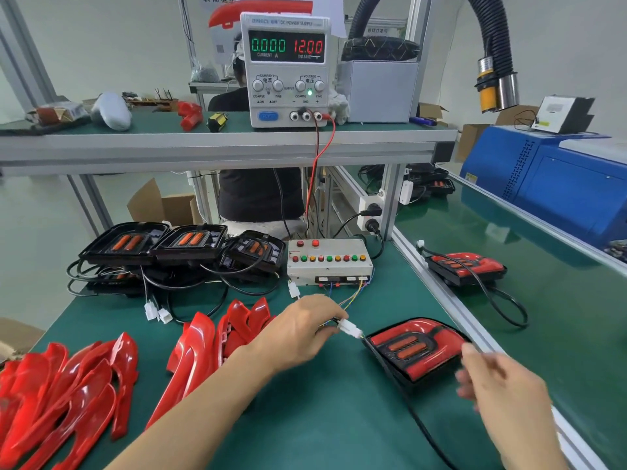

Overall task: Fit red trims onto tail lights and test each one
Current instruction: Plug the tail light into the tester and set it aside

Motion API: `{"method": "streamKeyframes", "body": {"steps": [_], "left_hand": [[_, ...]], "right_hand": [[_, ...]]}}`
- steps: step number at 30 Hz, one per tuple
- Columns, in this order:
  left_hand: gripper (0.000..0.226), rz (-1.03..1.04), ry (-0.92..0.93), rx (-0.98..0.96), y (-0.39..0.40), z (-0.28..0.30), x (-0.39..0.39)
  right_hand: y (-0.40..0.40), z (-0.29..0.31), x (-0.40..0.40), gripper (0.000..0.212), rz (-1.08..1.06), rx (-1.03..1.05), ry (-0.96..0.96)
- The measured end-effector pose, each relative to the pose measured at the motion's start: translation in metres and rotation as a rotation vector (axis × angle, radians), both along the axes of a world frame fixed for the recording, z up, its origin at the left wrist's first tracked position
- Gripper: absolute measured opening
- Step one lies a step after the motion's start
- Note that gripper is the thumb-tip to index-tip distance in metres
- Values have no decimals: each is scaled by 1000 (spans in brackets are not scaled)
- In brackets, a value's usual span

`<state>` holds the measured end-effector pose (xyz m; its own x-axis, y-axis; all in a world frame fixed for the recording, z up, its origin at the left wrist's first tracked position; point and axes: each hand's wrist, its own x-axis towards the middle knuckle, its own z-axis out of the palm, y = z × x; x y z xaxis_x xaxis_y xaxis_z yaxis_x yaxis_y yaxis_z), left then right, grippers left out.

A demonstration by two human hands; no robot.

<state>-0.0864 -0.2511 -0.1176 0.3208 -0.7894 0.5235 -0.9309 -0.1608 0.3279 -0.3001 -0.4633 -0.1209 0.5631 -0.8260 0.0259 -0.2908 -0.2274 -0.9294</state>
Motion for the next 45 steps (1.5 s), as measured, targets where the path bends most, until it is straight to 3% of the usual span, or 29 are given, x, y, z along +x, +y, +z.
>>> {"method": "streamKeyframes", "body": {"steps": [4, 6, 9, 16, 22, 27, 33, 40, 45], "left_hand": [[14, -36, -101, 149, 1, -2, 6], [12, 16, -155, 240, 3, -5, 11], [20, 144, -225, 373, 0, -8, 20], [31, 297, -314, 604, 0, -14, 34], [36, 288, -246, 690, -2, -26, 37], [63, 269, -36, 581, -4, -20, 42], [38, 533, 80, 189, -20, -13, 54], [53, 709, 28, 348, -43, -14, 74], [52, 756, -63, 469, -52, -14, 81]], "right_hand": [[4, -19, -10, 36, 144, 378, 139], [15, -20, -2, 40, 203, 551, 99], [30, -21, 15, 39, 167, 654, -15], [28, -34, 35, 22, 274, 580, -131], [13, -46, 46, 32, 398, 468, -199], [2, -56, 58, 40, 476, 464, -231], [-5, -62, 71, 44, 515, 473, -274], [-11, -71, 75, 37, 475, 484, -333], [-11, -74, 75, 35, 493, 474, -326]]}}
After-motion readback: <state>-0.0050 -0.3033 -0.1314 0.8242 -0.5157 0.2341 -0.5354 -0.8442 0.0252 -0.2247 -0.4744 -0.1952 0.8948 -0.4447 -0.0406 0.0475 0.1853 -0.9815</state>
